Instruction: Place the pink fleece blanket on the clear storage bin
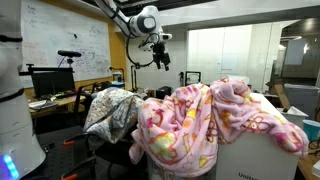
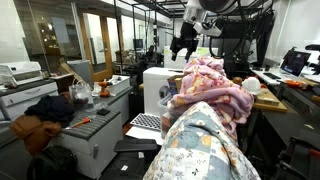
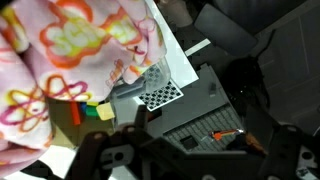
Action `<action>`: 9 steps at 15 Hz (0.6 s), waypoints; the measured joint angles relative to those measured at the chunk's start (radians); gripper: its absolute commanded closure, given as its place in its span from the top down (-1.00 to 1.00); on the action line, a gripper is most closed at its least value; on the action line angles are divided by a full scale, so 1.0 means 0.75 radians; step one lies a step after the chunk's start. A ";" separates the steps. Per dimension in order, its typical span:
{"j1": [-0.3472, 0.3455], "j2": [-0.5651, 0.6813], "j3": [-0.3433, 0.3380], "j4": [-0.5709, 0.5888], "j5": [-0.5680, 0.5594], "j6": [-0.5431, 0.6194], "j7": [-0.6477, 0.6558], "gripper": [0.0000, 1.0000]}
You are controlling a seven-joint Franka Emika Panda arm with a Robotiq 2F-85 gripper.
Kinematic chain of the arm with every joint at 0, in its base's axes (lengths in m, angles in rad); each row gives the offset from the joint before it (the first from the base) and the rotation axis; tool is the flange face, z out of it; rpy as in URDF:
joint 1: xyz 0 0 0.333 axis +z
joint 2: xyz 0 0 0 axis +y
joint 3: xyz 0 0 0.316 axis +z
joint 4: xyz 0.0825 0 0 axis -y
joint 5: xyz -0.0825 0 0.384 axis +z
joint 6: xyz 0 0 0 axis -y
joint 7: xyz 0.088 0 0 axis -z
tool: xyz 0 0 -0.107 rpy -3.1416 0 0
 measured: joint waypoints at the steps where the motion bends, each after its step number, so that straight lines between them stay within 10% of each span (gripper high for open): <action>1: 0.003 -0.013 0.005 -0.031 0.026 0.000 -0.017 1.00; 9: -0.023 -0.124 0.004 -0.236 0.178 -0.003 -0.094 1.00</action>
